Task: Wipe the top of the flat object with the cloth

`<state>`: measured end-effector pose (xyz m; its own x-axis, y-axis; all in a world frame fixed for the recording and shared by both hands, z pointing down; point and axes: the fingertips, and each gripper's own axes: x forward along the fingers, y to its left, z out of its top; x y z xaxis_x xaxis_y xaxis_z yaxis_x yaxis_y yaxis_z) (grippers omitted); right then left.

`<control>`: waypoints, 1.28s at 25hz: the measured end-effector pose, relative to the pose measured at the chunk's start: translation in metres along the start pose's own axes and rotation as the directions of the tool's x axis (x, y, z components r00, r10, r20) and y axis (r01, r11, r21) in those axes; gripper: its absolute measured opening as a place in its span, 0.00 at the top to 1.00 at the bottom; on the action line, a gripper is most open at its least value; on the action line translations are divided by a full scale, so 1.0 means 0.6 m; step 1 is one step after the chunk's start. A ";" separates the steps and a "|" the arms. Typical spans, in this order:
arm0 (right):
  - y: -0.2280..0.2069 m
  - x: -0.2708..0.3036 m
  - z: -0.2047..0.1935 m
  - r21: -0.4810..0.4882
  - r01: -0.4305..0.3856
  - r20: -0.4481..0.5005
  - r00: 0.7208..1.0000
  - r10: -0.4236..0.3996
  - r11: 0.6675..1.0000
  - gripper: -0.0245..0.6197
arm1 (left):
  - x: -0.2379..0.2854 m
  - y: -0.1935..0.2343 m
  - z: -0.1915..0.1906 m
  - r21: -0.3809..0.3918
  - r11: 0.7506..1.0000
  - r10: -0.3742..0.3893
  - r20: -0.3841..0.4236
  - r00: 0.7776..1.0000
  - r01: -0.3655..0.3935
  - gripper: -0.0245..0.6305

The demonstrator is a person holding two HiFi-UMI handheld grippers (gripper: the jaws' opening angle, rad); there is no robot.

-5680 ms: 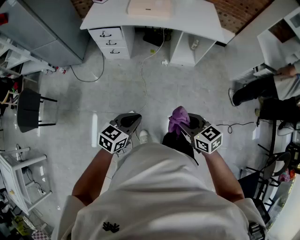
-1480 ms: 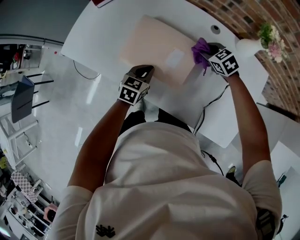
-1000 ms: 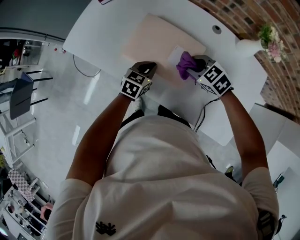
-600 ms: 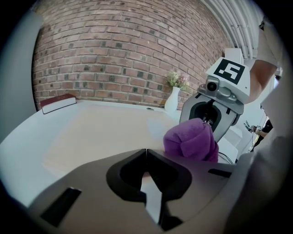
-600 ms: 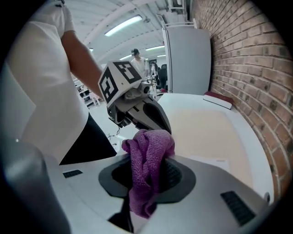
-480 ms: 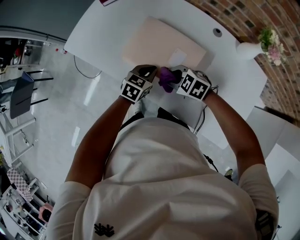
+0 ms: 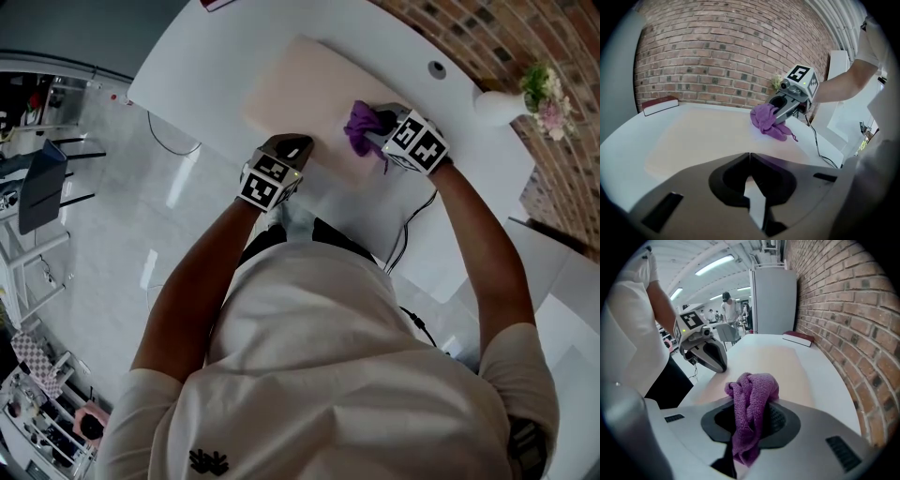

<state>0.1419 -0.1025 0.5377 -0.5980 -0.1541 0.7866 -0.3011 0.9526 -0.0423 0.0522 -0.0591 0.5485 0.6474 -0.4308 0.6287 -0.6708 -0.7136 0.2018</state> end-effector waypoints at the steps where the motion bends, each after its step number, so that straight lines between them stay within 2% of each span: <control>1: -0.016 -0.005 -0.003 0.013 0.015 0.001 1.000 -0.015 1.000 0.78 | 0.000 0.000 0.000 -0.003 1.000 0.000 0.002 1.000 0.000 0.92; 11: -0.159 -0.030 -0.035 0.129 0.172 -0.036 0.985 -0.169 0.977 0.78 | 0.002 0.006 0.002 -0.005 1.000 -0.017 0.012 1.000 0.017 0.92; 15: -0.182 -0.039 -0.030 0.161 0.229 -0.043 0.973 -0.225 0.960 0.78 | 0.000 0.006 0.001 -0.014 1.000 -0.024 0.012 1.000 0.024 0.92; 19: -0.133 -0.042 0.010 0.130 0.176 0.004 0.984 -0.178 0.976 0.78 | -0.002 0.006 0.002 -0.029 0.999 -0.038 0.016 0.999 0.038 0.92; 25: 0.002 -0.016 0.072 0.027 0.022 0.055 0.998 -0.024 0.999 0.78 | -0.003 0.007 0.002 -0.024 0.999 -0.047 0.016 0.999 0.047 0.92; 29: 0.090 0.017 0.099 -0.037 -0.085 0.059 0.994 0.087 0.996 0.78 | -0.001 0.007 0.003 -0.030 0.998 -0.048 0.025 0.999 0.048 0.93; 32: 0.127 0.045 0.104 -0.083 -0.130 0.037 0.990 0.133 0.988 0.78 | -0.003 0.007 0.004 -0.052 0.997 -0.054 0.036 0.998 0.056 0.93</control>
<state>0.0566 -0.0505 0.5175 -0.6597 -0.0355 0.7507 -0.1583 0.9830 -0.0925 0.0493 -0.0626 0.5464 0.6954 -0.4110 0.5895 -0.6514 -0.7069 0.2757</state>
